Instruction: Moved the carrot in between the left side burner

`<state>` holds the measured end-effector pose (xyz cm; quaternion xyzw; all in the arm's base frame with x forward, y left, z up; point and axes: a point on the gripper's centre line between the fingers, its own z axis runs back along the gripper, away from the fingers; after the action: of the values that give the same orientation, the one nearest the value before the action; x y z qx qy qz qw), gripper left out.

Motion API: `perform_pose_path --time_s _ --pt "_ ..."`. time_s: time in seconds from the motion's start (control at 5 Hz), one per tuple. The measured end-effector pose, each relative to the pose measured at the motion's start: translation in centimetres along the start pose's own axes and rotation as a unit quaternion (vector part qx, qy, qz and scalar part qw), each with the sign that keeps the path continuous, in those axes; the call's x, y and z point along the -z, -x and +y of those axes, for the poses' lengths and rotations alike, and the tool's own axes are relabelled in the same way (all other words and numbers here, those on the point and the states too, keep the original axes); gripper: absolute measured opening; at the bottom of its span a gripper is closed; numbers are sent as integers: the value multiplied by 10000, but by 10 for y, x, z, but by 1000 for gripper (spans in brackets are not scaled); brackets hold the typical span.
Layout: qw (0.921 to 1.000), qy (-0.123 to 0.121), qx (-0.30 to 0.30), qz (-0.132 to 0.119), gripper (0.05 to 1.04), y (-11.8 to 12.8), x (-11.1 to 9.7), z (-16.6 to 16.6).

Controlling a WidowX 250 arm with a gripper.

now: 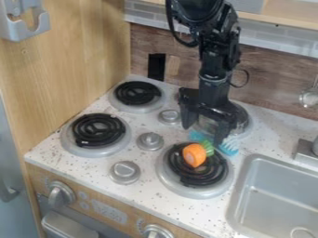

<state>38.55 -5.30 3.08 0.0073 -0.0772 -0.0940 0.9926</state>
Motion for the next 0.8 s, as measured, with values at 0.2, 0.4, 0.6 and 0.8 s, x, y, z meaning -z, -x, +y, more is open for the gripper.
perform_pose_path --time_s 0.2,0.4,0.6,0.8 --pt "9997 31 13 229 999 8 15 -3" --pt "9989 117 35 464 999 11 35 -5" --pt "9983 153 56 561 999 4 47 -6" --pt "9978 152 85 645 999 -4 56 -6"
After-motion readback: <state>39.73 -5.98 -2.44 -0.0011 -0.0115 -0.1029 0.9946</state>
